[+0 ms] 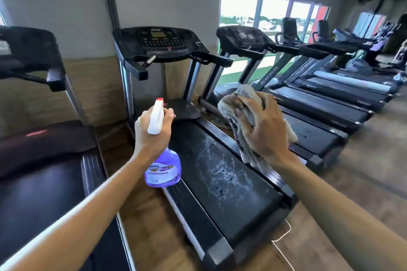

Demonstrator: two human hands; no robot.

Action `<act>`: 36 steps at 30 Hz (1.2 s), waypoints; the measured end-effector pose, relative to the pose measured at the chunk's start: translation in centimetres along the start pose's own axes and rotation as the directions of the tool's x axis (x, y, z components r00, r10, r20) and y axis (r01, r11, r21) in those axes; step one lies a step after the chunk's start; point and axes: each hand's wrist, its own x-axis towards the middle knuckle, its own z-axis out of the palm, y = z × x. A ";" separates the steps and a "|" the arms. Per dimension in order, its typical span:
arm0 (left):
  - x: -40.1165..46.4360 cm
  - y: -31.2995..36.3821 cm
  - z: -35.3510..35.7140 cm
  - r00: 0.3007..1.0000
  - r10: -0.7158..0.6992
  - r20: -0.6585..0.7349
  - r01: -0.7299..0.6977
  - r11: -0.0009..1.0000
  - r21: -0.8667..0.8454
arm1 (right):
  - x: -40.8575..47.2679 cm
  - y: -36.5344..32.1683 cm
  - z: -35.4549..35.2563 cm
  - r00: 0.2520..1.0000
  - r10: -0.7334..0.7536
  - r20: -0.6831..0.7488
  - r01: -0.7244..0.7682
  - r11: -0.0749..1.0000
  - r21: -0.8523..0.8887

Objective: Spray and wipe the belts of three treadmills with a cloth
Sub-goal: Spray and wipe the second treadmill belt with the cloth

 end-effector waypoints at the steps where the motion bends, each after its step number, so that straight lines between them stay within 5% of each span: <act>1: 1.1 -1.2 1.1 1.000 -0.018 0.000 0.018 1.000 0.010 | 0.5 1.0 1.6 1.000 -0.005 0.009 0.005 1.000 0.002; 15: 14.7 -16.0 20.0 0.995 -0.075 -0.070 0.079 0.995 0.063 | 11.5 18.5 24.8 0.992 -0.101 0.079 0.094 0.992 0.089; 20: 21.0 -23.1 26.9 0.993 -0.077 -0.091 0.087 0.990 0.113 | 14.7 22.7 36.5 0.983 -0.046 0.180 0.023 0.991 0.130; 28: 23.4 -37.0 32.5 0.972 -0.062 -0.227 0.103 0.979 0.174 | 9.7 26.6 50.4 0.948 0.108 0.299 -0.160 0.975 0.155; 36: 20.2 -57.3 37.4 0.963 -0.216 -0.163 0.246 0.950 0.194 | 0.4 31.5 64.7 0.919 0.204 0.337 -0.261 0.956 0.133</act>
